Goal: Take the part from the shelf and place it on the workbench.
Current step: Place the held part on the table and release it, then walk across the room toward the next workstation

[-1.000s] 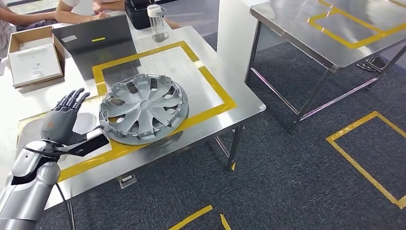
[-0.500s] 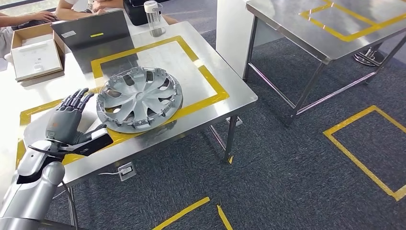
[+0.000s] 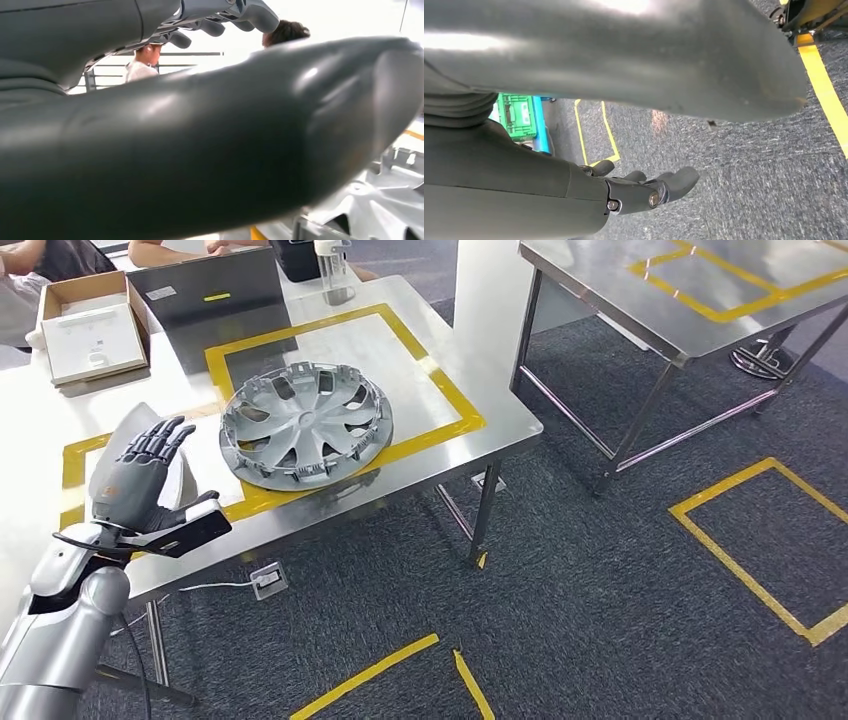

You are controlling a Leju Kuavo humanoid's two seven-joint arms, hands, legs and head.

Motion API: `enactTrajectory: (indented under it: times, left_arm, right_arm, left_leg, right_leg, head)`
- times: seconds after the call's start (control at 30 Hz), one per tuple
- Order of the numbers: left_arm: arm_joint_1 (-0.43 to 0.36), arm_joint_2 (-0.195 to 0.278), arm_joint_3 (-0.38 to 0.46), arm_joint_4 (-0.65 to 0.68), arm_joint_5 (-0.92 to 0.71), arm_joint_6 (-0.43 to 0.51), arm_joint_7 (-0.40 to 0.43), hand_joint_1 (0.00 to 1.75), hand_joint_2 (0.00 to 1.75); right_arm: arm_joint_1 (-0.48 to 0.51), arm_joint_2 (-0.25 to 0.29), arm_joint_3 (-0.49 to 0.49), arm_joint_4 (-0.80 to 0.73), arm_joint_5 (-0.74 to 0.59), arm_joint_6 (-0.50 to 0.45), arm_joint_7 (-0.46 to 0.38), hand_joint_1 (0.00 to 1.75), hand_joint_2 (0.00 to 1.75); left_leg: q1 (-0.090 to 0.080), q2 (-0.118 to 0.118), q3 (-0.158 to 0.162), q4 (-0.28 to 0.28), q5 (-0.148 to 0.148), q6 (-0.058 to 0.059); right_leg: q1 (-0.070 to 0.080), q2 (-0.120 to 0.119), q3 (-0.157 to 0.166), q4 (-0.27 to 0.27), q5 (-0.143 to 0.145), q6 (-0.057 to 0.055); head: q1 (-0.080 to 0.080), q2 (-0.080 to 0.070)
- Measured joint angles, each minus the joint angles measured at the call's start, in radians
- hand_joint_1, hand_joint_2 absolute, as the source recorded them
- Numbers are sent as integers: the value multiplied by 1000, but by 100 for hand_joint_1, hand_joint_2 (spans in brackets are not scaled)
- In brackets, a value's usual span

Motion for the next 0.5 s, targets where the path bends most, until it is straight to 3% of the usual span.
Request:
enactTrajectory:
  times: [0.13,0.2,0.27,0.3,0.33,0.37,0.43,0.5]
  left_arm:
    - [-46,-4,-3,28,-1,2,-5,0,0]
    - [-64,-8,-7,47,-6,7,-6,0,0]
    - [-81,-18,-12,71,-14,12,-6,0,0]
    - [-87,-26,-16,84,-17,14,-4,0,0]
    - [-92,-34,-18,96,-20,16,-2,0,0]
    - [-97,-41,-21,106,-21,18,1,0,0]
    - [-114,-51,-23,121,-22,20,3,0,0]
    - [-134,-60,-25,133,-23,21,4,0,0]
  right_arm:
    - [-1,0,0,0,-3,-1,0,0,0]
    - [-2,0,0,0,-5,0,0,0,0]
    - [-3,0,0,0,-8,1,0,0,0]
    - [-3,0,0,0,-10,2,0,0,0]
    - [-3,0,0,0,-11,2,0,0,0]
    - [-3,0,0,0,-13,2,0,0,0]
    - [-4,0,0,0,-15,2,0,0,0]
    - [-6,0,0,0,-16,2,0,0,0]
  left_leg:
    - [2,-1,-11,5,6,-26]
    - [4,0,-36,65,-52,-37]
    - [6,0,-71,180,-132,-45]
    - [7,0,-79,226,-152,-48]
    - [9,0,-73,246,-154,-51]
    - [11,0,-50,231,-138,-52]
    - [15,0,34,116,-100,-53]
    - [11,-3,97,16,-90,-43]
  right_leg:
    - [1,0,-7,-22,22,-33]
    - [-3,-2,-20,-28,40,-45]
    - [-3,-4,-40,-28,55,-48]
    - [-3,-5,-50,-27,63,-47]
    - [-4,-6,-60,-27,70,-46]
    - [-5,-6,-70,-25,77,-43]
    - [-7,-6,-87,-22,90,-34]
    - [-7,-6,-97,-19,102,-21]
  head:
    - [-1,0]
    - [-4,0]
    - [-6,0]
    - [-6,0]
    - [-7,0]
    - [-6,0]
    - [-6,0]
    - [-6,0]
